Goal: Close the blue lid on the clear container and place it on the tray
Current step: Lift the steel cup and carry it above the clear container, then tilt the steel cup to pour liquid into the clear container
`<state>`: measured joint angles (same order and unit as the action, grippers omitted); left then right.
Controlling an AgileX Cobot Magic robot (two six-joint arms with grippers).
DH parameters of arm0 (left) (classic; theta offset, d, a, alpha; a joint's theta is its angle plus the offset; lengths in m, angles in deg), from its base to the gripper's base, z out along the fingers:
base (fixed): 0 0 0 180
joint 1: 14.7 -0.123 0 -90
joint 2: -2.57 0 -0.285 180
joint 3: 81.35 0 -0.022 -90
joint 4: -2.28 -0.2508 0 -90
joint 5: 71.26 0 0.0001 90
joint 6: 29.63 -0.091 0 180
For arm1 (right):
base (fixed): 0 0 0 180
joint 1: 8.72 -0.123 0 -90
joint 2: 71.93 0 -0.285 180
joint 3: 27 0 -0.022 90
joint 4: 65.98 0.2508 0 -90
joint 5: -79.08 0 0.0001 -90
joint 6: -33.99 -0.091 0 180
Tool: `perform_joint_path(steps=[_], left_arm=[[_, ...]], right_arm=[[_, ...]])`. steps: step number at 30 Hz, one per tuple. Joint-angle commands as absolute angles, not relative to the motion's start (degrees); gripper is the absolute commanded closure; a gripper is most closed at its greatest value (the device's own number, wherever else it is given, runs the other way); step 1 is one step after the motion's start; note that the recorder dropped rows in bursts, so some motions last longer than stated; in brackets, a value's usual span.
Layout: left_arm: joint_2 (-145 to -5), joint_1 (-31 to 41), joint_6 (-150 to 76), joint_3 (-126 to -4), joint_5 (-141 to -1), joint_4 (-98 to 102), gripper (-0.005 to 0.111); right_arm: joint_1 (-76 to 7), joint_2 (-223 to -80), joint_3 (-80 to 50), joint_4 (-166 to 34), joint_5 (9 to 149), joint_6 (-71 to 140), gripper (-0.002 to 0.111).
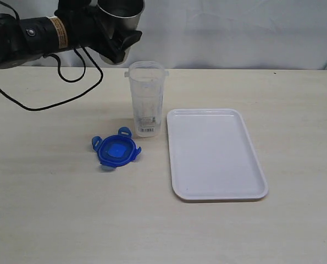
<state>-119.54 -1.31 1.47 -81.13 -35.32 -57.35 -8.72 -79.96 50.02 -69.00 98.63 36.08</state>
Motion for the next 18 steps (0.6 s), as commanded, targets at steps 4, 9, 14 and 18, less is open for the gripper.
perform_joint_path(steps=[4,9,14,18], left_arm=[[-121.19,-1.03,0.1,-82.25,-33.12,-57.12,0.107],[-121.3,-1.03,-4.05,-82.25,-32.24,-57.12,0.107],[-121.3,-1.03,-9.71,-82.25,-32.24,-57.12,0.107],[-121.3,-1.03,-13.63,-82.25,-32.24,-57.12,0.107]], right_arm=[[-8.32,-79.72,50.21,-69.42,98.69,36.12,0.104],[-8.32,-79.72,50.21,-69.42,98.69,36.12,0.104],[-8.32,-79.72,50.21,-69.42,98.69,36.12,0.104],[-8.32,-79.72,50.21,-69.42,98.69,36.12,0.104]])
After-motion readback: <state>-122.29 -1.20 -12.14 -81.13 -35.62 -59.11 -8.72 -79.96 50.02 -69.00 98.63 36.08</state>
